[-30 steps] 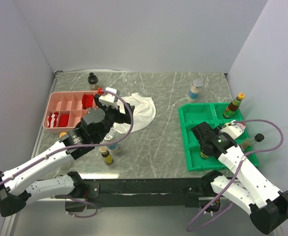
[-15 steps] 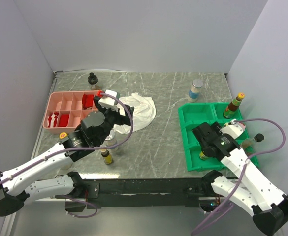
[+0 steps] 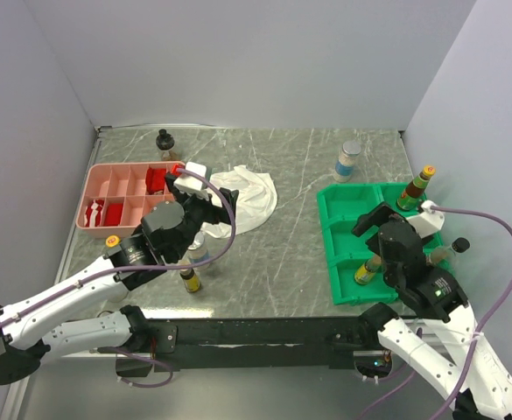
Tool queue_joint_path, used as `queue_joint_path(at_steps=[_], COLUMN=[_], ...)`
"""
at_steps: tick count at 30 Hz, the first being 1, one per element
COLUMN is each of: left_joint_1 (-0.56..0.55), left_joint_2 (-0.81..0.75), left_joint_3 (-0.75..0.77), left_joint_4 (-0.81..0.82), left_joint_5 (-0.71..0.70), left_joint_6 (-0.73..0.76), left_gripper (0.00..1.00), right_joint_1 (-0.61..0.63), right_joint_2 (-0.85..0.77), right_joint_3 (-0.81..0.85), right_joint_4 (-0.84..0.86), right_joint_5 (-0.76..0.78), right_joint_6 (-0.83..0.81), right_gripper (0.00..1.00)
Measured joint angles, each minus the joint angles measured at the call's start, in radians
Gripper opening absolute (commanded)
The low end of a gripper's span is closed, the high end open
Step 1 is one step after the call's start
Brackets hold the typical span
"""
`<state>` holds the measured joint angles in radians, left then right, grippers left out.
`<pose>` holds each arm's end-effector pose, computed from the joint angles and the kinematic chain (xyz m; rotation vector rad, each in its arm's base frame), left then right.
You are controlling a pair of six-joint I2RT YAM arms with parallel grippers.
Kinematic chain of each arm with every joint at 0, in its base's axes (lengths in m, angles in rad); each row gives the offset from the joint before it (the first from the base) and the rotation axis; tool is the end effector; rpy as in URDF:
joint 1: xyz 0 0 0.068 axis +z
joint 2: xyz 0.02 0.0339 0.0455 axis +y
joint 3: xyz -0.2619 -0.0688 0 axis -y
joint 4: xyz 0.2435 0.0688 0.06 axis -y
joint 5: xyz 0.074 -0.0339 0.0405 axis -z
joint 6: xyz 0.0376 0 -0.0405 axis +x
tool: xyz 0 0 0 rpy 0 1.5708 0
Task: Organize the condiment bottles
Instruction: Place the bottle in the storage box, then pick up the bottle from the center of the board.
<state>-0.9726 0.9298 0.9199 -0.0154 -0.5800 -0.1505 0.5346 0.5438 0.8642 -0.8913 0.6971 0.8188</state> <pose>0.1369 -0.1643 0.3783 0.2050 1.5940 -0.4114 0.0937 0.0274 0.3271 0.6632 1.8867 0.1153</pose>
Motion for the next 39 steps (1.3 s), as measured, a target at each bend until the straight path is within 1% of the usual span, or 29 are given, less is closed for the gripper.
queue_joint_path(at_steps=[2, 5, 8, 12, 15, 20, 23, 27, 31, 37, 39], left_joint_1=[-0.001, -0.003, -0.005, -0.007, -0.007, -0.007, -0.007, -0.007, -0.008, -0.008, -0.009], left_joint_2=[-0.001, -0.007, -0.018, -0.032, -0.04, -0.045, -0.045, -0.045, -0.053, -0.089, -0.101], left_joint_3=[0.0, 0.0, 0.0, 0.0, 0.0, 0.0, 0.0, 0.0, 0.0, 0.0, -0.009], left_joint_4=[0.0, 0.0, 0.001, 0.005, 0.005, 0.006, 0.008, 0.007, 0.008, 0.015, 0.029], left_joint_5=[0.0, 0.0, 0.0, -0.001, -0.002, -0.002, -0.002, -0.006, -0.012, -0.039, -0.047], left_joint_6=[0.0, 0.0, 0.0, 0.001, 0.002, 0.008, 0.008, 0.011, 0.019, 0.035, 0.04], left_gripper=[0.97, 0.97, 0.97, 0.97, 0.97, 0.96, 0.97, 0.97, 0.97, 0.97, 0.97], right_joint_1=[0.0, 0.0, 0.0, -0.008, -0.06, -0.263, -0.323, -0.369, -0.401, -0.445, -0.458], right_joint_2=[0.001, 0.03, 0.106, 0.227, 0.32, 0.492, 0.615, 0.813, 1.003, 1.215, 1.306], right_joint_3=[-0.002, 0.002, 0.024, 0.062, 0.085, 0.171, 0.253, 0.384, 0.52, 0.676, 0.776], right_joint_4=[0.068, 0.149, 0.208, 0.333, 0.44, 0.525, 0.541, 0.53, 0.499, 0.466, 0.44], right_joint_5=[-0.027, -0.023, 0.027, 0.101, 0.093, -0.066, -0.143, -0.27, -0.327, -0.445, -0.454], right_joint_6=[-0.073, -0.162, -0.237, -0.355, -0.444, -0.508, -0.542, -0.601, -0.649, -0.702, -0.714], right_gripper=[1.0, 1.0, 1.0, 1.0, 1.0, 1.0, 1.0, 0.99, 0.96, 0.98, 0.98])
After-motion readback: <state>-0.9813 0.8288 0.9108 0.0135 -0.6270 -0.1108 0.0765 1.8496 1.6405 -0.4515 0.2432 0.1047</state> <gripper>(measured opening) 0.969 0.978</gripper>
